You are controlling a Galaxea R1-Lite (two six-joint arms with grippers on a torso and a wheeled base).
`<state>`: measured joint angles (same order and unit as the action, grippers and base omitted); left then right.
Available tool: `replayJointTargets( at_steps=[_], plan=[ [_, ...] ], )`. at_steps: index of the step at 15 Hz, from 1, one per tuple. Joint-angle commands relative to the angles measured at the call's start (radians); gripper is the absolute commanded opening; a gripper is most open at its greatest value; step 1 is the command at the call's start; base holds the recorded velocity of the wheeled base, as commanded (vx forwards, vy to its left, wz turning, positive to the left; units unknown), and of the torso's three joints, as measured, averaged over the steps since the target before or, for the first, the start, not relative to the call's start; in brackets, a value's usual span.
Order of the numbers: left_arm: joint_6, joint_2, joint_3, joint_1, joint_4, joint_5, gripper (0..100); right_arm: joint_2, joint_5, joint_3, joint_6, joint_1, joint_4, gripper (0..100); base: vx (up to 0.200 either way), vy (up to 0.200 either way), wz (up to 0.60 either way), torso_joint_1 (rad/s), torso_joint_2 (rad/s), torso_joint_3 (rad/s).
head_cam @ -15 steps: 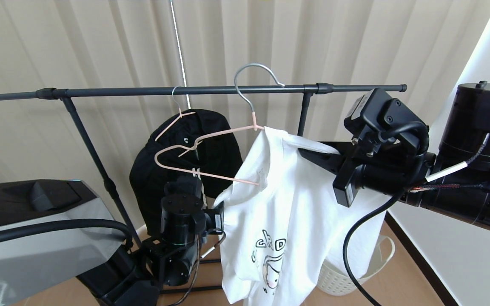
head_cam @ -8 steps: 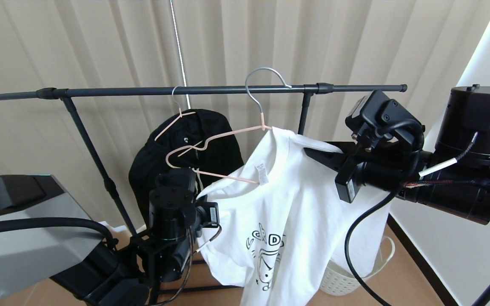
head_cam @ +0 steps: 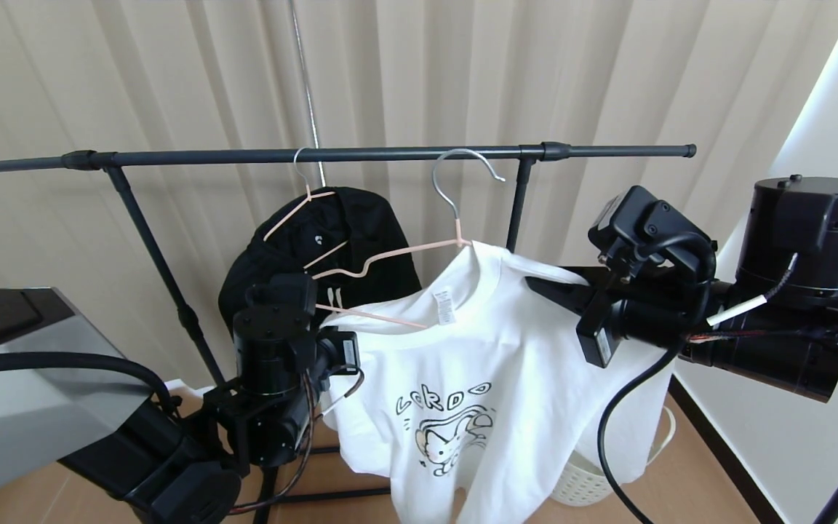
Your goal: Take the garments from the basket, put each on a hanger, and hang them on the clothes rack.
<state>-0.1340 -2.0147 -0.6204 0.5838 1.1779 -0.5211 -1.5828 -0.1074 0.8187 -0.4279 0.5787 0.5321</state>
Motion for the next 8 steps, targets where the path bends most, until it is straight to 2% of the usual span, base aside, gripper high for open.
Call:
replayJointTargets(
  at_steps=[1,4,8],
  plan=[
    [0.004,0.004,-0.001,-0.012,0.000,0.000,0,-0.002,-0.003,-0.013,0.001,0.000,0.000,0,0.000,0.000,0.00,0.000,0.00,0.000],
    [0.008,0.002,-0.004,-0.030,0.000,0.001,0,0.000,-0.003,-0.032,0.006,-0.016,0.009,0,0.000,0.000,0.00,0.000,0.00,0.000],
    [0.014,-0.001,-0.018,-0.062,0.000,0.006,0,0.000,-0.003,-0.085,0.006,-0.043,0.078,0,0.000,0.000,0.00,0.000,0.00,0.000]
  ],
)
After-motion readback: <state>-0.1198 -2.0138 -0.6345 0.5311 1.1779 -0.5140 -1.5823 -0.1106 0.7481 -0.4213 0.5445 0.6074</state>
